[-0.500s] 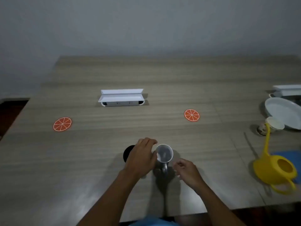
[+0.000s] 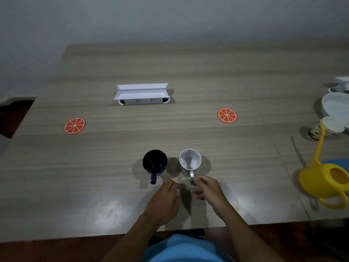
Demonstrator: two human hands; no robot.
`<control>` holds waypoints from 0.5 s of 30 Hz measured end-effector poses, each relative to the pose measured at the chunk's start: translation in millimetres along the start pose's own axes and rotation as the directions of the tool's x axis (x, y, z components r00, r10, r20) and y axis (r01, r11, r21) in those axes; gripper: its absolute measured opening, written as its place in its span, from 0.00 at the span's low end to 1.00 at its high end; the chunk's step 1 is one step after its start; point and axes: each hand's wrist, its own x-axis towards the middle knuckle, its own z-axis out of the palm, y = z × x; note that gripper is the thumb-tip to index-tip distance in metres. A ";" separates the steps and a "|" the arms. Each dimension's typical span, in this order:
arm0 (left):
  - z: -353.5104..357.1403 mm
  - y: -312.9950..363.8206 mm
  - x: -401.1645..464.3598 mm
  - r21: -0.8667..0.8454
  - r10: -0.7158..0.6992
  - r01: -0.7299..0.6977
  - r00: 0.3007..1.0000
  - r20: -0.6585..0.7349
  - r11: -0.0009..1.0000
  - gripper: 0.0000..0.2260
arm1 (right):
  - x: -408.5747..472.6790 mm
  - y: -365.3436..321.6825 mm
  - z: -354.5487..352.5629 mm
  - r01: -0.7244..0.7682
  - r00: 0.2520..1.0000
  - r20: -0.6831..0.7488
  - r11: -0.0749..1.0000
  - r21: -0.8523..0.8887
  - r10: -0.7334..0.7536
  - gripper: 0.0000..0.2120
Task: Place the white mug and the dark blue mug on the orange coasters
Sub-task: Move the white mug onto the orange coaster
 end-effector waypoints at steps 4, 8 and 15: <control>22.6 -5.7 -2.4 0.183 -0.089 0.061 0.985 0.148 0.981 0.30 | 5.4 5.9 3.9 -0.003 1.000 0.012 1.000 0.004 0.003 0.10; 41.6 -5.0 -4.6 0.307 -0.171 0.103 0.964 0.205 0.946 0.36 | 7.7 14.4 6.9 0.055 0.997 -0.064 0.998 0.022 -0.053 0.09; 58.0 10.1 8.2 0.316 -0.186 0.129 0.970 0.156 0.940 0.36 | -8.0 28.9 -21.8 0.165 0.971 -0.184 0.985 0.053 -0.153 0.10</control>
